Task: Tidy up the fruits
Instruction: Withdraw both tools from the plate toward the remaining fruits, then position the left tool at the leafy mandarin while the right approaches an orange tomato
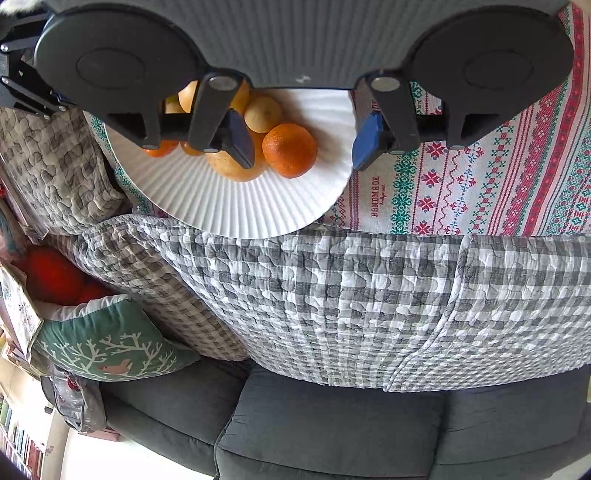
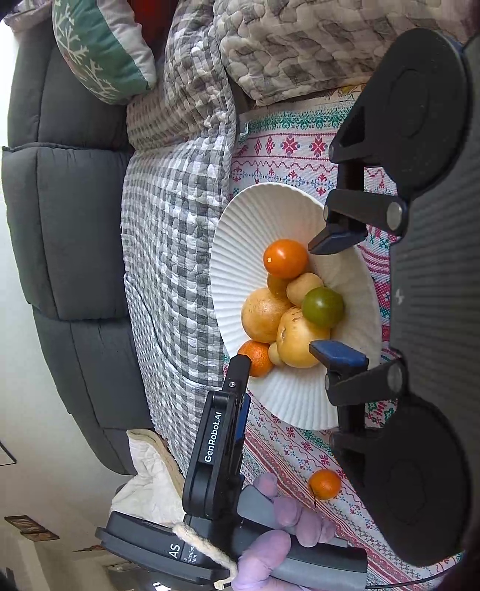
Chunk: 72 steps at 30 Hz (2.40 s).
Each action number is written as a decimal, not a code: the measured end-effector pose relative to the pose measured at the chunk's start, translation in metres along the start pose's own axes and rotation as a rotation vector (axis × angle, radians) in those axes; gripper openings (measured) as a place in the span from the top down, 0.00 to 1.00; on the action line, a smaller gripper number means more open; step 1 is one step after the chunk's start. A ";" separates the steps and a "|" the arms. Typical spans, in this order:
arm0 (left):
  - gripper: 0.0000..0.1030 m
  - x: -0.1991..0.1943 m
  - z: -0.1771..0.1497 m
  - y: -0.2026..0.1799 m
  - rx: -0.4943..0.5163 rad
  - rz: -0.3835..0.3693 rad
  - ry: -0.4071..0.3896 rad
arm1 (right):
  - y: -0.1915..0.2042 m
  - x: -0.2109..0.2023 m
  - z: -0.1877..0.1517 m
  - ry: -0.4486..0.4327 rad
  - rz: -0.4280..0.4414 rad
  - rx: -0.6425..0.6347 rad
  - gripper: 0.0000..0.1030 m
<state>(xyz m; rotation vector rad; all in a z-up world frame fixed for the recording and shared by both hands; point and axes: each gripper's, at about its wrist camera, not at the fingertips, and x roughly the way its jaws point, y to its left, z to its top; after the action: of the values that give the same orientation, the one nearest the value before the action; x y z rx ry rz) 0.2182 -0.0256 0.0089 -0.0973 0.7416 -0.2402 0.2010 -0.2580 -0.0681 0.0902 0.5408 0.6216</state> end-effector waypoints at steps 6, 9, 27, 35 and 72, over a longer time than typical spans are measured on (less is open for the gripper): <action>0.33 -0.021 -0.007 0.002 0.034 0.019 -0.017 | 0.004 -0.015 0.005 -0.024 -0.014 -0.011 0.26; 0.24 -0.035 -0.014 0.005 0.042 0.037 -0.022 | 0.009 -0.023 0.007 -0.036 -0.021 -0.023 0.10; 0.08 -0.112 -0.091 0.038 0.042 0.135 0.020 | 0.052 -0.054 -0.015 -0.004 0.013 -0.158 0.00; 0.08 -0.114 -0.124 0.047 0.052 0.152 0.011 | 0.064 -0.059 -0.035 0.007 0.016 -0.127 0.00; 0.56 -0.065 -0.119 0.061 0.156 0.178 -0.077 | 0.115 -0.004 -0.066 0.141 0.137 -0.117 0.49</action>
<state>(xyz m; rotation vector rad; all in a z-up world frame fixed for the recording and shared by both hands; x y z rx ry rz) 0.1023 0.0496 -0.0469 0.1064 0.6486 -0.1228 0.1043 -0.1720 -0.0951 -0.0276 0.6365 0.7956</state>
